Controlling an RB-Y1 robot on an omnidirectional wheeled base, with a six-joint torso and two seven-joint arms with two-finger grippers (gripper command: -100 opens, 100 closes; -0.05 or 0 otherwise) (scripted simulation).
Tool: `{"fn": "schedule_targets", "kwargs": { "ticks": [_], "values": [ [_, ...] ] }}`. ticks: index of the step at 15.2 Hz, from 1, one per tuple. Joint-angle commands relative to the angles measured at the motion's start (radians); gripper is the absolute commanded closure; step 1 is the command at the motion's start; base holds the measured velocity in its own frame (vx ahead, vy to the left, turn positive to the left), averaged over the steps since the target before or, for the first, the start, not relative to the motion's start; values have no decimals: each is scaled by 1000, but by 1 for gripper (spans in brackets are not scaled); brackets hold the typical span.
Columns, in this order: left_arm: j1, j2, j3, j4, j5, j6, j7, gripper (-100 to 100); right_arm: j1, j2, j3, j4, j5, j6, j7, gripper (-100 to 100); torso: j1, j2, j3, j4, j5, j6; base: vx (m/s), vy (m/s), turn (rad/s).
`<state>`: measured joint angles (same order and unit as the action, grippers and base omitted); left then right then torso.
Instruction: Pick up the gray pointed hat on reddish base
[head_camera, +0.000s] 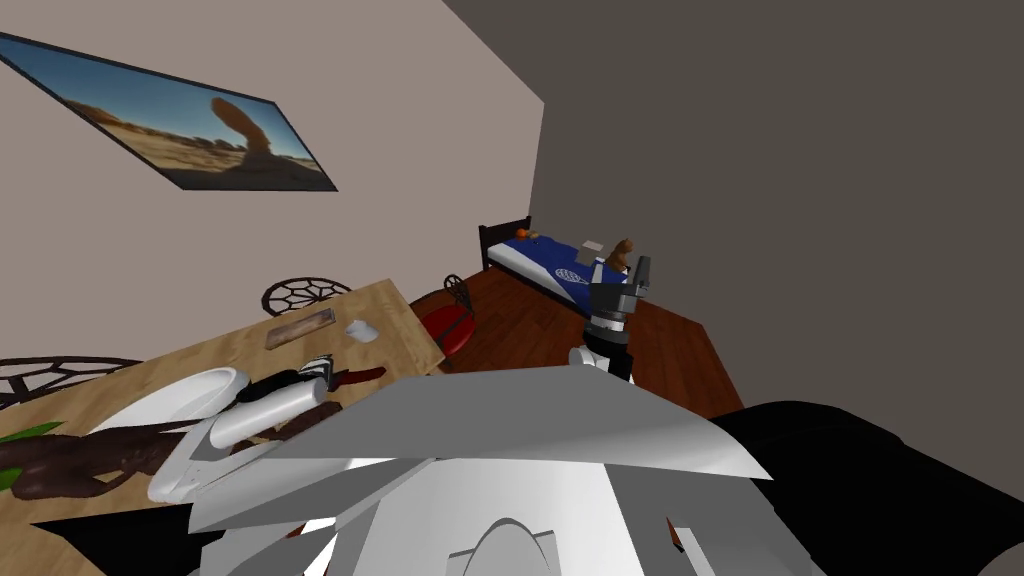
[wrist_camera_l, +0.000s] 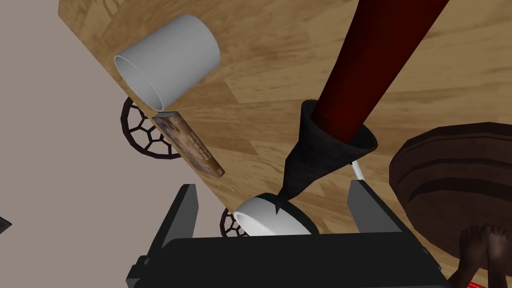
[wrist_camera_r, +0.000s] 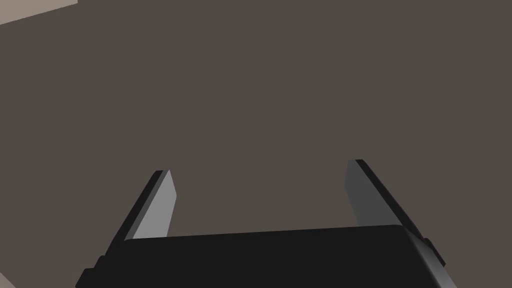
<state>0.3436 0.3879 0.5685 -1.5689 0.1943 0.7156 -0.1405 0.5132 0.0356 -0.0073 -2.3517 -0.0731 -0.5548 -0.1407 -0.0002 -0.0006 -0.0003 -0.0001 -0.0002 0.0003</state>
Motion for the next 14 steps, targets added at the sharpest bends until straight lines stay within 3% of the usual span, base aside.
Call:
{"fn": "schedule_targets", "kwargs": {
  "ticks": [1, 2, 3, 4, 5, 6, 7, 9, 10, 11, 14],
  "values": [
    [-1, 3, 24, 22, 7, 50, -3, -100, 0, 0, 0, 0, 0, 0, 0, 0, 0, 0, 0, 0, 0, 0, 36, -2, -199],
    [-1, 3, 24, 22, 7, 56, -3, -100, 0, 0, 0, 0, 0, 0, 0, 0, 0, 0, 0, 0, 0, 0, 26, 7, -87],
    [-4, 9, 53, 54, 17, 87, -7, -100, 0, 0, 0, 0, 0, 0, 0, 0, 0, 0, 0, 0, 0, 0, 27, 6, -170],
    [-4, 9, 53, 54, 17, 102, -7, -100, 0, 0, 0, 0, 0, 0, 0, 0, 0, 0, 0, 0, 0, 0, 27, 7, -193],
    [-7, 15, 80, 86, 26, 127, -10, -100, 0, 0, 0, 0, 0, 0, 0, 0, 1, 0, 0, 0, 0, 0, 33, 7, -269],
    [-7, 15, 80, 86, 26, 146, -10, -100, 0, 0, 0, 0, 0, 0, 0, 0, 1, 0, 0, 0, 0, 0, 34, 12, -170],
    [-10, 20, 107, 115, 35, 169, -13, -100, 0, 0, 0, 0, 0, 0, 0, 0, 1, 0, 0, 0, 0, 0, 33, 15, -154],
    [-10, 20, 107, 116, 35, 188, -13, -100, 0, 0, 0, 0, 0, 0, 0, 0, 1, 0, 0, 0, 0, 0, 28, 17, -102],
    [-12, 26, 132, 145, 43, 220, -17, -100, 0, 0, 0, 0, 0, 0, 0, 0, 1, 0, 0, 0, 0, -1, 28, 11, -148],
    [-12, 26, 132, 145, 43, 228, -17, -100, 0, 0, 0, 0, 0, 0, 0, 0, 1, 0, 0, 0, 0, 0, 27, 16, -146],
    [-15, 36, 178, 200, 57, 291, -23, -100, 0, 0, 0, 0, 0, 0, 0, 0, 1, 0, 0, 0, 0, 0, 26, 24, -171]
  ]
}}
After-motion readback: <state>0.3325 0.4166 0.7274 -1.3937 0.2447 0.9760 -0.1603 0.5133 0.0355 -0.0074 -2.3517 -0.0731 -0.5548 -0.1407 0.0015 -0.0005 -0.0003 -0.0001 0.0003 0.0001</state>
